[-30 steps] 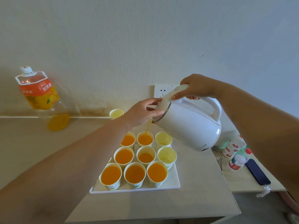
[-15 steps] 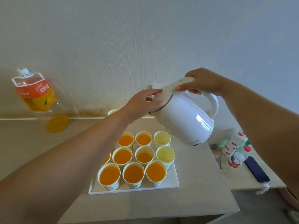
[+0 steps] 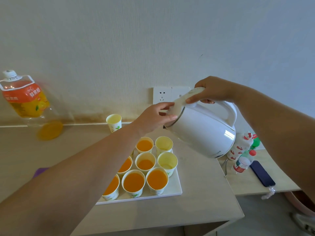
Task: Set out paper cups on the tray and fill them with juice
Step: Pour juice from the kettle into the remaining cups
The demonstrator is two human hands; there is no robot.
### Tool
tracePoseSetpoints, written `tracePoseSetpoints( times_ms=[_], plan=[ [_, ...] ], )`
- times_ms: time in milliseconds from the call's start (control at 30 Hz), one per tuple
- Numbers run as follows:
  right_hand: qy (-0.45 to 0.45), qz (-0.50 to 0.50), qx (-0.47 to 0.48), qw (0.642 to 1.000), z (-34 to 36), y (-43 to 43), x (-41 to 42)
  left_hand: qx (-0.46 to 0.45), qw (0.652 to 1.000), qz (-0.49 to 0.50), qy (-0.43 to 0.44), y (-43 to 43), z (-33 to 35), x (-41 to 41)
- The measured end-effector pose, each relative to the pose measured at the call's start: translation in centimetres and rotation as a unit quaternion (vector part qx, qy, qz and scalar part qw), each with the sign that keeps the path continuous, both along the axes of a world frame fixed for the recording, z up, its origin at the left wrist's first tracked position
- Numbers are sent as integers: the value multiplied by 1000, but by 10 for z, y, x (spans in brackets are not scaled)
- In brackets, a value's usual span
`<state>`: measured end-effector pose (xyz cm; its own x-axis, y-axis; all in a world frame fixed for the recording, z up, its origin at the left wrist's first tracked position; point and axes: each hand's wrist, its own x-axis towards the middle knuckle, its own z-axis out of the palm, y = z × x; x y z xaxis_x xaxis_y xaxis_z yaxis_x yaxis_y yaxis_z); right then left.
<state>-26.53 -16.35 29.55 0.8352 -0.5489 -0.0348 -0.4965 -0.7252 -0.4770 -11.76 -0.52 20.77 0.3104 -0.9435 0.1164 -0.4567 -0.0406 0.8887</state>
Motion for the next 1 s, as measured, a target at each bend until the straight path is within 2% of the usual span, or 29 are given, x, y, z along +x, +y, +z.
tracePoseSetpoints(
  times_ms=[467, 1000],
  plan=[
    [64, 9, -37, 997, -12, 0, 2, 39, 999, 12, 13, -7, -21, -8],
    [84, 14, -63, 994, -8, 0, 3, 39, 998, 22, 31, -10, -21, -11]
  ],
)
